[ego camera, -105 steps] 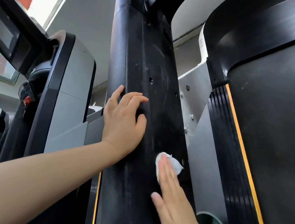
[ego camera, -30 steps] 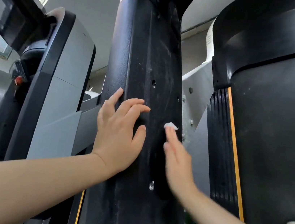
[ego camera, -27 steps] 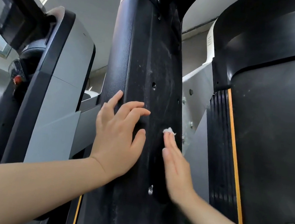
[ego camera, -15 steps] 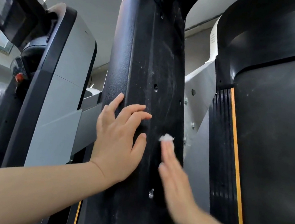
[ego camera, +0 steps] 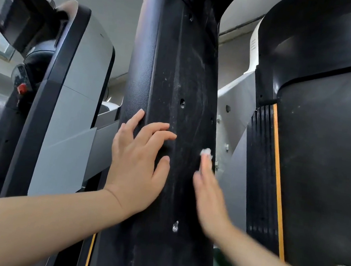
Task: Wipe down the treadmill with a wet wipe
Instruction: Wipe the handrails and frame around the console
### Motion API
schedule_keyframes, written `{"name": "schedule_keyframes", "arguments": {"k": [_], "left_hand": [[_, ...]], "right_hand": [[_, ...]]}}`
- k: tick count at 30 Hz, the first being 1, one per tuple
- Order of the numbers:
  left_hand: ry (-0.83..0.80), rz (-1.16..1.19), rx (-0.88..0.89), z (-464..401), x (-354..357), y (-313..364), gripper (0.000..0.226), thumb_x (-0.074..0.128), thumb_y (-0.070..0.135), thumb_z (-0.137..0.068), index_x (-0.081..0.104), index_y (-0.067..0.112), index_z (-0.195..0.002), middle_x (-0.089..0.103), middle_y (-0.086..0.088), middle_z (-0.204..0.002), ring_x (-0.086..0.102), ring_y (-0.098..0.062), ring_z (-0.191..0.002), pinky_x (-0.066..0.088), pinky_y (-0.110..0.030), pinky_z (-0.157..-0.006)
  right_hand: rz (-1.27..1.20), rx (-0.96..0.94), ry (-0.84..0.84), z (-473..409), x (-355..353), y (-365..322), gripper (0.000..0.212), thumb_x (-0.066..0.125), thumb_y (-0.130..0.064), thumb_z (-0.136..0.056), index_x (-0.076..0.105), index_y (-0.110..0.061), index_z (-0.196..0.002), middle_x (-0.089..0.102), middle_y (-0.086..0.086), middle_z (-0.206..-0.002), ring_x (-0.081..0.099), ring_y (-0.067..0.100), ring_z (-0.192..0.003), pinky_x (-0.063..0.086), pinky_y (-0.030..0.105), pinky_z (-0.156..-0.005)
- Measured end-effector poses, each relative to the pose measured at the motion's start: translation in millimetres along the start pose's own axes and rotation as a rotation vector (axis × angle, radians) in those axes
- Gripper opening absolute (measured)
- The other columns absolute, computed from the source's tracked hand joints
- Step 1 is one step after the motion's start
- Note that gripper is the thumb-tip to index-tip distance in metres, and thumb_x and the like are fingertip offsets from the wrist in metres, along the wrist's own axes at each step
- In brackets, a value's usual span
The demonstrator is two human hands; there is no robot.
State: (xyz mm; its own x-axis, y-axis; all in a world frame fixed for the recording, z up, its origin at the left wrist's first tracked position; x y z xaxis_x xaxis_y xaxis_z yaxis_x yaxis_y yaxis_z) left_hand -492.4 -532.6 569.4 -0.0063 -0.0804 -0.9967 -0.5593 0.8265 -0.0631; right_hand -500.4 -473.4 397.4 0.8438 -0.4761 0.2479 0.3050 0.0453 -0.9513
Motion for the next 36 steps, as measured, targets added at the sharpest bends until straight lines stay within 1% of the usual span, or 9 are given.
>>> {"name": "schedule_keyframes", "arguments": {"k": [4,7,11,16,25,28,31,33,36], "left_hand": [[-0.009,0.003,0.011,1,1,0,0.035,0.039,0.029,-0.08,0.056,0.027,-0.111,0.052,0.01,-0.127,0.017,-0.023,-0.137,0.025,-0.061,-0.105],[-0.003,0.006,0.018,0,0,0,0.034,0.039,0.028,-0.079,0.053,0.029,-0.11,0.052,0.01,-0.127,0.018,-0.023,-0.137,0.026,-0.062,-0.104],[0.004,0.008,0.015,0,0,0,0.034,0.039,0.029,-0.079,0.053,0.028,-0.11,0.052,0.01,-0.127,0.019,-0.023,-0.137,0.026,-0.06,-0.104],[-0.003,0.0,0.015,1,-1,1,0.035,0.039,0.029,-0.08,0.057,0.025,-0.11,0.054,0.008,-0.127,0.018,-0.024,-0.137,0.026,-0.061,-0.104],[-0.002,-0.009,0.015,1,0,1,0.034,0.039,0.029,-0.08,0.053,0.028,-0.111,0.053,0.008,-0.127,0.019,-0.025,-0.137,0.028,-0.06,-0.103],[0.002,0.037,-0.011,0,-2,1,0.036,0.036,0.03,-0.083,0.046,0.029,-0.117,0.051,0.006,-0.132,0.018,-0.022,-0.137,0.025,-0.058,-0.106],[0.013,0.104,-0.044,1,-3,-1,0.039,0.032,0.031,-0.086,0.039,0.03,-0.125,0.045,0.003,-0.137,0.017,-0.017,-0.139,0.021,-0.054,-0.111],[0.026,0.123,-0.045,2,-4,-2,0.04,0.031,0.031,-0.087,0.037,0.03,-0.127,0.043,0.002,-0.139,0.018,-0.015,-0.139,0.02,-0.053,-0.111],[0.037,0.134,-0.041,2,-4,-3,0.04,0.031,0.031,-0.088,0.037,0.03,-0.127,0.043,0.001,-0.139,0.019,-0.015,-0.139,0.021,-0.054,-0.111]], "right_hand": [[0.116,-0.227,-0.098,104,34,-8,0.065,0.028,-0.048,-0.096,-0.009,-0.038,-0.148,-0.009,-0.018,-0.157,-0.006,0.005,-0.145,0.001,0.015,-0.114],[0.066,-0.066,-0.021,65,23,5,0.067,0.021,-0.062,-0.093,-0.016,-0.041,-0.143,-0.019,-0.03,-0.151,-0.012,-0.005,-0.141,-0.002,0.014,-0.114],[0.032,0.13,0.052,-25,-7,24,0.052,0.022,-0.03,-0.103,-0.009,-0.027,-0.145,-0.011,-0.016,-0.155,-0.009,-0.009,-0.137,-0.005,0.01,-0.109],[0.029,0.234,0.071,-87,-31,33,0.052,0.017,-0.035,-0.103,0.0,-0.026,-0.152,0.004,-0.009,-0.159,0.008,0.012,-0.145,0.008,0.029,-0.115],[-0.031,0.1,0.027,36,1,22,0.054,0.021,-0.042,-0.094,-0.002,-0.036,-0.142,-0.005,-0.025,-0.151,-0.003,-0.013,-0.138,-0.002,0.002,-0.106],[-0.144,0.127,0.083,-12,-14,18,0.049,0.021,-0.03,-0.103,0.005,-0.025,-0.149,0.005,-0.011,-0.157,0.006,0.003,-0.144,0.005,0.016,-0.115],[-0.16,0.251,0.101,-82,-34,21,0.04,0.019,-0.026,-0.102,0.033,-0.015,-0.138,0.042,0.007,-0.14,0.036,0.025,-0.132,0.024,0.042,-0.11],[-0.116,0.146,0.104,-87,-31,5,0.029,0.021,-0.03,-0.095,0.039,-0.025,-0.118,0.042,-0.003,-0.126,0.037,0.015,-0.123,0.025,0.048,-0.112],[0.008,-0.233,-0.021,-12,1,-38,0.049,0.026,-0.03,-0.101,0.013,-0.025,-0.148,0.012,-0.002,-0.157,0.007,0.008,-0.145,0.004,0.03,-0.119]]}}
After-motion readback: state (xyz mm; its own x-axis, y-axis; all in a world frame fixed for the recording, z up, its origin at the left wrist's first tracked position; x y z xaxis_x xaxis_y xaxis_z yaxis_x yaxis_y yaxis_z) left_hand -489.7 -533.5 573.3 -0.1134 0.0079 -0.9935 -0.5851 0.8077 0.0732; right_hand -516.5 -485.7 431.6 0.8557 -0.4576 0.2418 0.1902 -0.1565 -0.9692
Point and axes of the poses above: each hand's wrist, its own z-axis away from the middle knuckle, its own x-axis out of the palm, y = z × x, the point moved 8 cm from there along -z, towards the middle knuckle
